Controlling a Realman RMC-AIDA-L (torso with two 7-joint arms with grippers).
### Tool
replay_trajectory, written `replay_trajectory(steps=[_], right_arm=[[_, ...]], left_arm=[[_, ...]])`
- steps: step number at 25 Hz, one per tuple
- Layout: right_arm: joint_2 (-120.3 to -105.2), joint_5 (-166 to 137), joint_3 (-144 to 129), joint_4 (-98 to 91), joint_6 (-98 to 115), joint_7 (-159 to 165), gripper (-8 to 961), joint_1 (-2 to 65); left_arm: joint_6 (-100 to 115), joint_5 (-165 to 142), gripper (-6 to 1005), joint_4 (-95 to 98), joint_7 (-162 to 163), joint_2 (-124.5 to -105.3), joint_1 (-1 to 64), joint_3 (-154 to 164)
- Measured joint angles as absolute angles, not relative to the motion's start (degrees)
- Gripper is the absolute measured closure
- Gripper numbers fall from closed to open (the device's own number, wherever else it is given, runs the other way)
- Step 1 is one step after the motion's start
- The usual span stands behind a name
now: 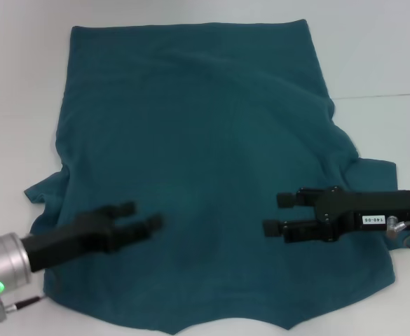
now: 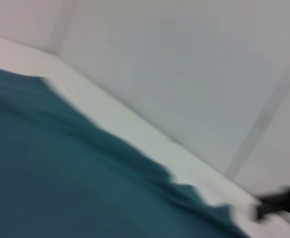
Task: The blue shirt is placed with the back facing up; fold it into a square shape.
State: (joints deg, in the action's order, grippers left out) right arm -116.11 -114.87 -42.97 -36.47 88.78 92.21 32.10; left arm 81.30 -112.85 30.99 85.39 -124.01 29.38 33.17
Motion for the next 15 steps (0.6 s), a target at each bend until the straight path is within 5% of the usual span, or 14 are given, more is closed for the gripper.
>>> replay_trajectory(steps=[15], right_arm=[[-117.25,-114.6,-42.9,-36.4,87.1,93.1,39,32.3]], left_arm=[[72.4,-112.9,123,31.5,89.0,-123.06,27.1,20.9]])
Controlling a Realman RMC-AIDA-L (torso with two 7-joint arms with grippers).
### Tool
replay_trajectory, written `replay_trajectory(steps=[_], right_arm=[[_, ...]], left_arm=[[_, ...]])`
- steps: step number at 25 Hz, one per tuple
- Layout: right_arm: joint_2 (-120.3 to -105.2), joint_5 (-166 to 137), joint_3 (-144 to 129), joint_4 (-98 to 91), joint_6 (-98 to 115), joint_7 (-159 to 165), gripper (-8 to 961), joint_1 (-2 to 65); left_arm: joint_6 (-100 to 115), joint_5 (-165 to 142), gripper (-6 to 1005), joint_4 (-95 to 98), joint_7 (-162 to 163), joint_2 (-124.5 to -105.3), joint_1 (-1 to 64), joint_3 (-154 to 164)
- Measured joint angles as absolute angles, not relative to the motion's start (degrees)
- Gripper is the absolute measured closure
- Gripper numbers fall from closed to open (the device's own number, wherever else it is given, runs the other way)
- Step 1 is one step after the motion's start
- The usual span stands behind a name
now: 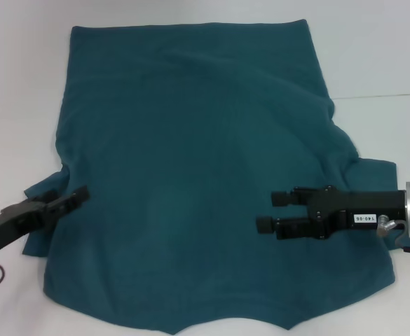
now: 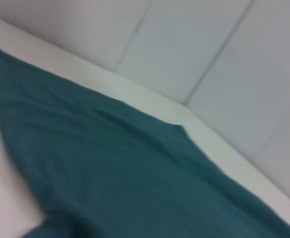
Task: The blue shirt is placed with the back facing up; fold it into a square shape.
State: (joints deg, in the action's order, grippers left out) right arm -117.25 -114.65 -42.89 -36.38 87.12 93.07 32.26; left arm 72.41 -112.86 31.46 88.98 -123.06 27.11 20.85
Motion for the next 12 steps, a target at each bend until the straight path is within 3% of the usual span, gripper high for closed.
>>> replay_trajectory(steps=[12], right_arm=[[-117.36,-114.6,-42.8,-36.3,87.1,93.1,39,32.3]], left_arm=[[62.3,-112.8,123,31.0,89.0,-123.66,26.5,20.6]])
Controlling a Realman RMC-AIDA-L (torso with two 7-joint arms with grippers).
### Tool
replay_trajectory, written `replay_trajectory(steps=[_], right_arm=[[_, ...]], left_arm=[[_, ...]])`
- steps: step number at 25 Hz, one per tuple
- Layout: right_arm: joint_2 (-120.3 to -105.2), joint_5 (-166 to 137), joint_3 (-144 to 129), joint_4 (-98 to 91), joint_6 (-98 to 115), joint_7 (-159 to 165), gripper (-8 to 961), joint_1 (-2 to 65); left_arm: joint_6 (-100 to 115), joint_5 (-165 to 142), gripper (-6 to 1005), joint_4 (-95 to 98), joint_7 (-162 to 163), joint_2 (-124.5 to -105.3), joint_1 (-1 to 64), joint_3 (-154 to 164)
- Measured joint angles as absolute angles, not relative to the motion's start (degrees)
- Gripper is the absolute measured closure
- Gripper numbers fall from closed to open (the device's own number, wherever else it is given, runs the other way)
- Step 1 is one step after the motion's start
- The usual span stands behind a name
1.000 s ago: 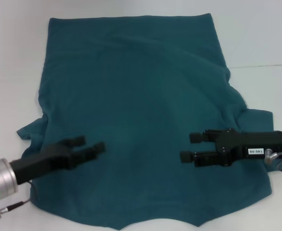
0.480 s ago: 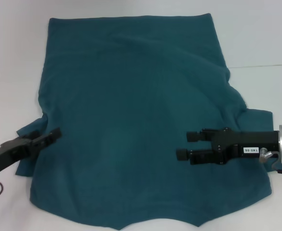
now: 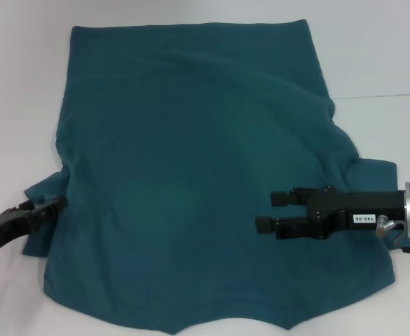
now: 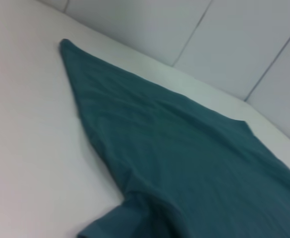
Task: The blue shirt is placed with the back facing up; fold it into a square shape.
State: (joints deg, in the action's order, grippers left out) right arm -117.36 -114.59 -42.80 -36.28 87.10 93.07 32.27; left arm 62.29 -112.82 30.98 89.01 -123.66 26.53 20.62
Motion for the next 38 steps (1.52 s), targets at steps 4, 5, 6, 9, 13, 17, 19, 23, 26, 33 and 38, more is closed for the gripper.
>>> replay_trajectory(steps=[4,5,6,9,13,17,19,23,26,33,38], right_arm=[[-117.47,-114.6,-42.8,-36.3,87.1,93.1,39,32.3],[-117.48,-114.6,-42.8,-36.3,87.0,93.1,39,32.3],[-117.51,-114.6,-42.8,-36.3,87.0,93.1,39,32.3],[-117.62,-114.6,-42.8,-36.3,87.0,93.1,39,32.3],[-117.68,-114.6,-42.8,-36.3,87.0,93.1,40,32.3],[-117.68,-114.6,-42.6,-36.3,87.0,93.1,40,32.3],[-117.68,-114.6,-42.5,-36.3,87.0,93.1,40,32.3],[-117.68,-114.6,-42.5,-36.3,87.0,93.1,40,32.3],[-117.68,-114.6,-42.4,-36.3,87.0,93.1,40,32.3],[-117.77,-114.6,-42.4,-36.3,87.0,93.0,41,32.2],[-117.77,-114.6,-42.4,-36.3,87.1,93.0,41,32.1]], left_arm=[[60.6,-112.8,123,30.9,89.0,-123.71,26.5,20.7],[60.3,-112.8,124,30.9,89.0,-123.75,26.5,20.7],[59.9,-112.8,124,30.8,88.9,-123.77,26.6,20.7],[58.7,-112.8,125,30.0,88.7,-123.83,26.8,20.8],[57.9,-112.8,124,29.6,88.5,-123.84,27.0,20.9],[57.8,-112.8,138,29.5,88.6,-123.84,27.0,20.9],[57.8,-112.8,153,29.5,88.6,-123.84,27.0,21.0],[57.3,-112.8,181,29.4,88.8,-123.84,27.0,21.1],[57.0,-112.8,203,29.3,88.6,-123.85,27.0,21.1],[56.1,-113.3,328,28.4,88.6,-124.01,27.7,21.1],[56.1,-113.4,639,28.2,88.5,-124.01,28.1,21.1]])
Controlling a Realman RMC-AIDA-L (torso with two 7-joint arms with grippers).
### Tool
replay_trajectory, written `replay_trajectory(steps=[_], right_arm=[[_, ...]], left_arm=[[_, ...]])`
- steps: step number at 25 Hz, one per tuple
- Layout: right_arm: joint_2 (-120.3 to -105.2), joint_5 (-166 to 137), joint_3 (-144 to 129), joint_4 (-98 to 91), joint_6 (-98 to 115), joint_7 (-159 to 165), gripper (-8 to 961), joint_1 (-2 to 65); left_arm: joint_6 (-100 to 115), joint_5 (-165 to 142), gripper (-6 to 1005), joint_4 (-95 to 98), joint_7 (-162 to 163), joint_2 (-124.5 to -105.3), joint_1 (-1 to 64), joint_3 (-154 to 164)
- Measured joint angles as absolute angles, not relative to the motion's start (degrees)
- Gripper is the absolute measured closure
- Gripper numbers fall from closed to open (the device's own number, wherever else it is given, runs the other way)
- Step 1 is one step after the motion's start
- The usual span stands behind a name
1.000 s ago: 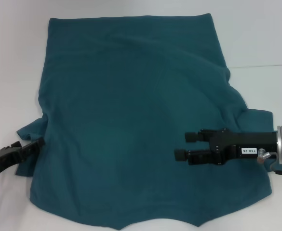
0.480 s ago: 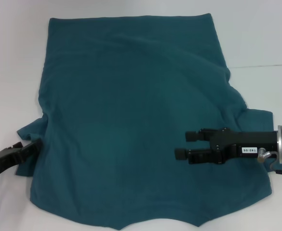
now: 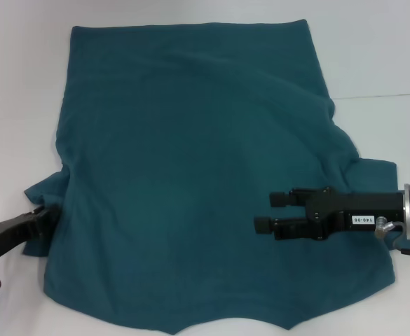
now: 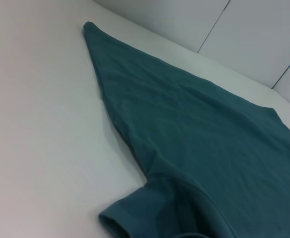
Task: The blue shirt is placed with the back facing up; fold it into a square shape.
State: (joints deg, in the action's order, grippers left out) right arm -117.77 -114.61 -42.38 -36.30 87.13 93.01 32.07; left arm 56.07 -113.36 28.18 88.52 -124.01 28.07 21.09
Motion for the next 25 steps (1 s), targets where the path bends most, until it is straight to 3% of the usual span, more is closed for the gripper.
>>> replay_trajectory(steps=[7,25], right_arm=[[-117.86,-114.6,-42.4,-36.3,87.2,92.9,41,32.1],[-118.05,-114.3,-42.1,-36.3,87.0,92.8,42,32.4]], left_arm=[[56.0,-113.1,935,28.1,88.5,-124.01,28.1,21.1],[52.9,-112.9,973,32.1,89.4,-122.65,27.1,19.6]])
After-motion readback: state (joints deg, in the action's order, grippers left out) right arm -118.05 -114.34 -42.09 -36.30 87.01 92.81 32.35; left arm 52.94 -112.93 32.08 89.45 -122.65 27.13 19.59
